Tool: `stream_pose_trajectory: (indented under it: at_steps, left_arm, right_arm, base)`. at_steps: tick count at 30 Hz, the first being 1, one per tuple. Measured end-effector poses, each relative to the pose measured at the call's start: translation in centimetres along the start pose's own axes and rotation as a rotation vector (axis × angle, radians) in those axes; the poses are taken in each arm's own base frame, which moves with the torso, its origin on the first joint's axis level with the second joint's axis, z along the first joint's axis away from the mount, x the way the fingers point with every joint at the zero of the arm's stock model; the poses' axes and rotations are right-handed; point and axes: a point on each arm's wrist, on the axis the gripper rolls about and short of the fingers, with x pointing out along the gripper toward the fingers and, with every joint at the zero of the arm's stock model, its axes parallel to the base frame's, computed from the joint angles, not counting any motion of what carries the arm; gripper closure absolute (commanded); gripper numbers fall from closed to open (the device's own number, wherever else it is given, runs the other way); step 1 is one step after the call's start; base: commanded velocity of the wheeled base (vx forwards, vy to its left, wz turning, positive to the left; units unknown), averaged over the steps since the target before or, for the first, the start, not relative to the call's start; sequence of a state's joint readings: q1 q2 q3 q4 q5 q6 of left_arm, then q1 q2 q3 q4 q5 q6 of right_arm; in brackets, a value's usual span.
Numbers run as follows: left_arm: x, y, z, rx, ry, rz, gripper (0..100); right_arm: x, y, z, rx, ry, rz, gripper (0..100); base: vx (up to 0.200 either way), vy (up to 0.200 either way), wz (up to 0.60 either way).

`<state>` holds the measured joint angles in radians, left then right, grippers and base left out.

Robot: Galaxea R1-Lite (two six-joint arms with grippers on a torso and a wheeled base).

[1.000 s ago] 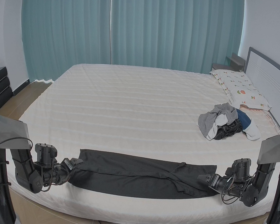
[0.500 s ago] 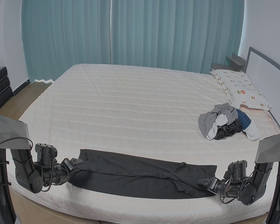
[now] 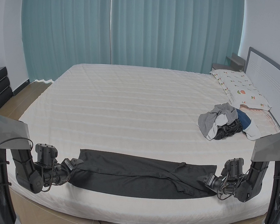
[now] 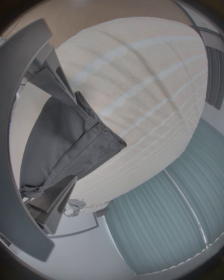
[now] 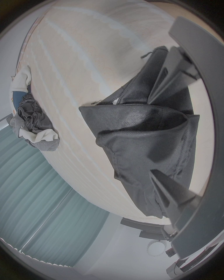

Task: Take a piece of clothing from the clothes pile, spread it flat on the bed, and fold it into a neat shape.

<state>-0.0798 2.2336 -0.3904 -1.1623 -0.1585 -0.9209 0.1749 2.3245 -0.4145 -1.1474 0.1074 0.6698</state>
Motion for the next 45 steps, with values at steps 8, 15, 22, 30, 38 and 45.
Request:
stream_pose_trajectory:
  at_steps: [8, 15, 22, 30, 38, 45]
  left_arm:
    - [0.0, 0.0, 0.0, 0.002, 0.001, 0.0, 0]
    - [0.0, 0.0, -0.1, 0.001, 0.001, 0.001, 0]
    - [0.0, 0.0, 0.0, 0.0, 0.0, 0.0, 0]
    - [0.0, 0.0, 0.0, -0.001, 0.0, 0.0, 0]
    - [0.0, 0.0, 0.0, 0.0, 0.0, 0.0, 0]
    - [0.2, -0.3, 0.2, 0.0, -0.009, -0.01, 0]
  right_arm:
    - [0.2, -0.1, 0.8, 0.01, -0.025, 0.002, 100]
    - [0.2, 1.0, 2.6, 0.016, -0.086, 0.049, 100]
    - [-0.5, 2.8, 5.1, 0.017, -0.263, 0.191, 100]
    - [0.1, 0.1, 5.4, -0.017, -0.277, 0.186, 100]
    - [0.4, -3.2, 3.5, -0.078, -0.162, 0.122, 100]
    - [1.3, -4.3, 2.6, -0.1, -0.13, 0.095, 0]
  base:
    - [0.0, 0.0, 0.0]
    - [0.0, 0.0, 0.0]
    - [0.0, 0.0, 0.0]
    - [0.0, 0.0, 0.0]
    - [0.0, 0.0, 0.0]
    - [0.0, 0.0, 0.0]
